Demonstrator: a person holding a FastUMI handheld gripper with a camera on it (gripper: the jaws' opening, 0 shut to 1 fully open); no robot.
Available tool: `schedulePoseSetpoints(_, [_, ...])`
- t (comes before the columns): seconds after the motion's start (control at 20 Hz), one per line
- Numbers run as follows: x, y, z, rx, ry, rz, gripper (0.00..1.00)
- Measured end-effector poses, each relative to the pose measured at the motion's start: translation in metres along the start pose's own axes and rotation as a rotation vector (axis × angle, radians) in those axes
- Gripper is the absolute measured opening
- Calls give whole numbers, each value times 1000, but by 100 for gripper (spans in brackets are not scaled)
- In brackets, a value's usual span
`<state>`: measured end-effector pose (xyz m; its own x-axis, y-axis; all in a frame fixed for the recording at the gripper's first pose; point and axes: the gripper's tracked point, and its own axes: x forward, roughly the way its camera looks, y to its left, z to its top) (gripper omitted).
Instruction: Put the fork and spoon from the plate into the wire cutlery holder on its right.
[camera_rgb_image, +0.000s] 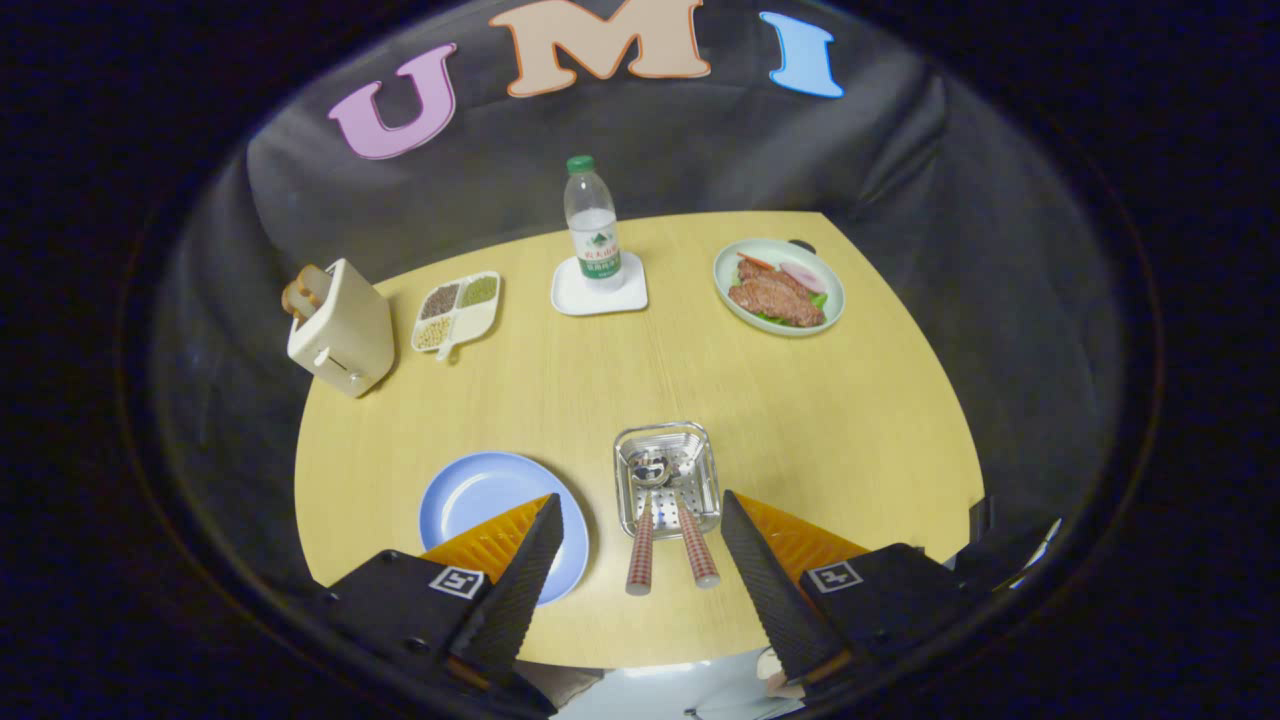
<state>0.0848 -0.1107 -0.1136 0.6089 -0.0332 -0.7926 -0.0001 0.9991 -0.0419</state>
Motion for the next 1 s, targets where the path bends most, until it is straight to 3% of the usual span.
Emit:
schedulePoseSetpoints(0.25, [-37,13,32,23,-218,17,100])
schedulePoseSetpoints(0.5, [-97,26,78,18,-574,-6,100])
schedulePoseSetpoints(0.6, [-121,46,88,11,-697,32,100])
schedulePoseSetpoints(0.8, [-150,70,77,-19,-835,77,99])
schedulePoseSetpoints(1.0, [-156,97,52,45,-903,149,99])
